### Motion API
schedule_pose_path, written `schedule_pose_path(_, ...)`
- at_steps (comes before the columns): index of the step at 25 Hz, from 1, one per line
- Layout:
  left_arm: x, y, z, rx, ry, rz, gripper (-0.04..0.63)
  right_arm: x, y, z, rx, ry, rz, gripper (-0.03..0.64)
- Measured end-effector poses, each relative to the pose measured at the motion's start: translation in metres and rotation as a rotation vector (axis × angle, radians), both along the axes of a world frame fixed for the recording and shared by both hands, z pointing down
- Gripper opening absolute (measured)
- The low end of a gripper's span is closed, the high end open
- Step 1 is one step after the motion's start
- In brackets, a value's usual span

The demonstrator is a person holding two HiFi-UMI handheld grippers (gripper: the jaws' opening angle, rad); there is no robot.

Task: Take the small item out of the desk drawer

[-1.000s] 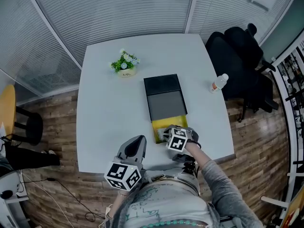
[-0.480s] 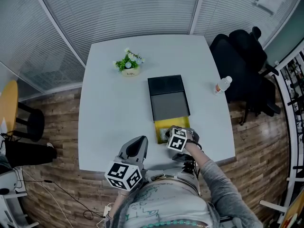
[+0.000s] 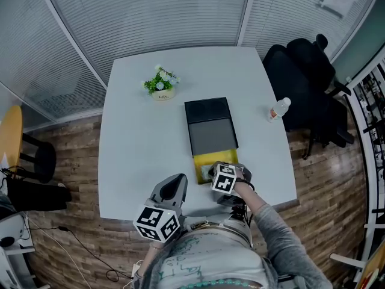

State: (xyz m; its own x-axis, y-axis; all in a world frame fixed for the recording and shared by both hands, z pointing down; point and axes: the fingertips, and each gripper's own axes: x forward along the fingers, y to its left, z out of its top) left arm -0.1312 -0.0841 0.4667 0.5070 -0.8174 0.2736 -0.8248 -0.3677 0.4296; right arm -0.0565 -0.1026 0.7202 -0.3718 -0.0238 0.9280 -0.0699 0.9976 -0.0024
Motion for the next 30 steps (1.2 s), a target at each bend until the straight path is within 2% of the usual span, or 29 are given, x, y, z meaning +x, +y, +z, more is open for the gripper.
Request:
schedule_pose_path(16,0.015,0.003,0.006,-0.026,0.003,0.042,-0.003,-0.002,-0.001,-0.078,0.099,0.006,-0.116,0.003)
schedule_pose_path(30,0.019,-0.003,0.007,-0.043,0.002,0.064,-0.003,-0.004,-0.011,-0.15,0.193,-0.08,-0.081,0.002)
